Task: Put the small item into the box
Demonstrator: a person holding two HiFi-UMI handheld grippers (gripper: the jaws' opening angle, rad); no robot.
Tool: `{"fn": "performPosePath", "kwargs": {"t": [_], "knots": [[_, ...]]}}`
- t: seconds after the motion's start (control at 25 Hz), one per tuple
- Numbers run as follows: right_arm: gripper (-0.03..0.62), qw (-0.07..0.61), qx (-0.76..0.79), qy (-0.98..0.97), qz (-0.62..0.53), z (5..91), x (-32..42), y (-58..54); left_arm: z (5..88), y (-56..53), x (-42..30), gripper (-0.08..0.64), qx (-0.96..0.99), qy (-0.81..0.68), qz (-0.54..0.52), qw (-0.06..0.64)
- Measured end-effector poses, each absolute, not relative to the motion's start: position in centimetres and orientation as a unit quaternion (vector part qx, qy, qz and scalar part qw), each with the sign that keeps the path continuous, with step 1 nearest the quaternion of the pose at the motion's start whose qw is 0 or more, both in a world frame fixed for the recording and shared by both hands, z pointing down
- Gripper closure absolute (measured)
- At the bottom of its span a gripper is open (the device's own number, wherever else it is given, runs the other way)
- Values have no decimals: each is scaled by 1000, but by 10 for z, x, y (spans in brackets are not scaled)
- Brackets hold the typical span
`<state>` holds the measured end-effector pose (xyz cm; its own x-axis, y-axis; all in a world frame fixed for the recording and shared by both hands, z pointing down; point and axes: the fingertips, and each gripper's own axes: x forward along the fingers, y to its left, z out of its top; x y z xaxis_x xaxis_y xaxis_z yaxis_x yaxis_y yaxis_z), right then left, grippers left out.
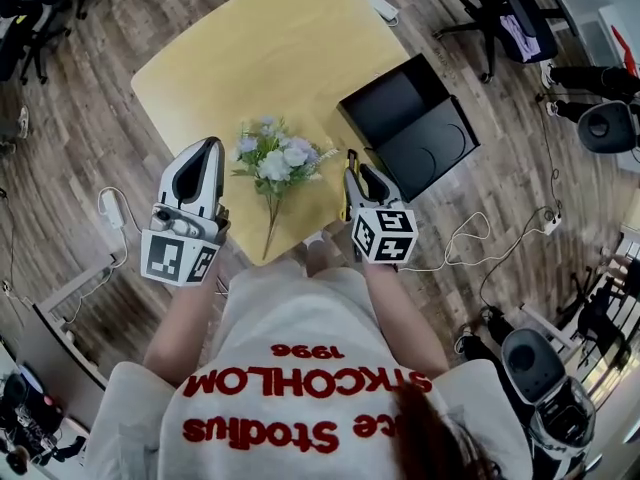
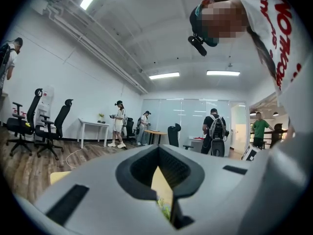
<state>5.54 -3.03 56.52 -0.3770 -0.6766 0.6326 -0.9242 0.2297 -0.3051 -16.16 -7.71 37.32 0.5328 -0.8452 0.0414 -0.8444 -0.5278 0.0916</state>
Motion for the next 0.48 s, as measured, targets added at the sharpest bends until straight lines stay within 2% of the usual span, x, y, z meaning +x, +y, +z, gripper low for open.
{"fn": "performPosePath", "kwargs": {"t": [0.24,0.48], "knots": [[398,237,537,-732,346,608,57,-25,383,-75,-160,558,875,-480,6,62],[370,275,553,-710,339,636,57,-30,390,-73,-160,558,876,-477,11,70]]}}
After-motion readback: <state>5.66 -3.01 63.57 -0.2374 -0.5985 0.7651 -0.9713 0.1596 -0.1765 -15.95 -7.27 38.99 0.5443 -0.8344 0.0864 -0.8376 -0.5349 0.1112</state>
